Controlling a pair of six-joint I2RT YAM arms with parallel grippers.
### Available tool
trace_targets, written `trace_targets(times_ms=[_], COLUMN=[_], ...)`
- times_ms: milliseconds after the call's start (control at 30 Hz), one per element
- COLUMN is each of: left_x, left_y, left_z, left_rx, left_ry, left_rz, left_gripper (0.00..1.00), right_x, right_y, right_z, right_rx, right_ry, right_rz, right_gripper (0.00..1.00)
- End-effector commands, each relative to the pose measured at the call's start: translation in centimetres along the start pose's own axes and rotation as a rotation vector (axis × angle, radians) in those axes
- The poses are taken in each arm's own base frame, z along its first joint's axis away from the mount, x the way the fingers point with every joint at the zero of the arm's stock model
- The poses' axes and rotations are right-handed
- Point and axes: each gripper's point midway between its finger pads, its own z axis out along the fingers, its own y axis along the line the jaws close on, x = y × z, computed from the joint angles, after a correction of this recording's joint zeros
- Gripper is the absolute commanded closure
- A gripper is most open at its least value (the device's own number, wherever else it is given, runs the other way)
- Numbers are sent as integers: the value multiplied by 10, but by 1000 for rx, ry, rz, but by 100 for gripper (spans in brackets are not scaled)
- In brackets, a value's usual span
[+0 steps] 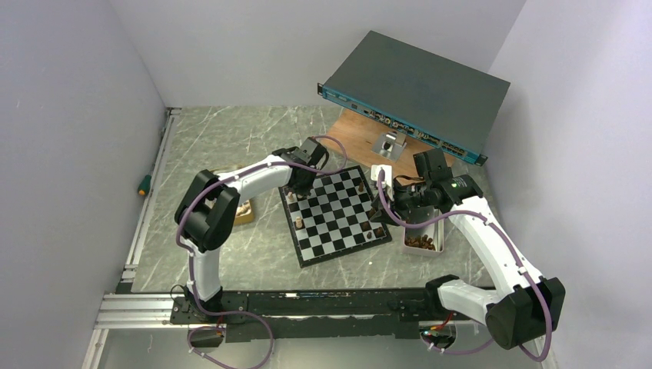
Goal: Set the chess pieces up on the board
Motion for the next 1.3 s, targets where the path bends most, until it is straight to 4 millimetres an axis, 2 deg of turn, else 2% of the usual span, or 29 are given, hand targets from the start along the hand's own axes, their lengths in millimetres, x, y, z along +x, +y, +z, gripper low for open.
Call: trace_targets(times_ms=[0, 267, 333, 433, 600, 867, 967, 1067, 1267], left_x=[-12, -22, -28, -35, -43, -40, -35, -30, -13], left_y=[-2, -2, -3, -5, -5, 0, 16, 40, 95], left_z=[-7, -19, -27, -42, -71, -130, -148, -160, -161], left_rx=[14, 24, 35, 63, 116, 222, 199, 166, 182], left_ry=[-20, -45, -66, -99, -168, -376, -459, -532, -582], left_rz=[-4, -14, -21, -30, -33, 24, 11, -32, -185], left_gripper=[73, 72, 67, 55, 51, 34, 23, 14, 16], right_x=[-4, -3, -3, -3, -4, -4, -3, -2, -2], right_y=[0, 0, 1, 0, 1, 1, 1, 1, 1], right_z=[0, 0, 0, 0, 0, 0, 0, 0, 0], right_rx=[-5, -7, -8, -9, -11, -14, -14, -14, -13], right_ry=[-20, -19, -20, -20, -20, -20, -18, -18, -17], right_rz=[-29, -27, -28, -27, -27, -28, -28, -26, -26], right_gripper=[52, 52, 52, 52, 52, 52, 52, 52, 52])
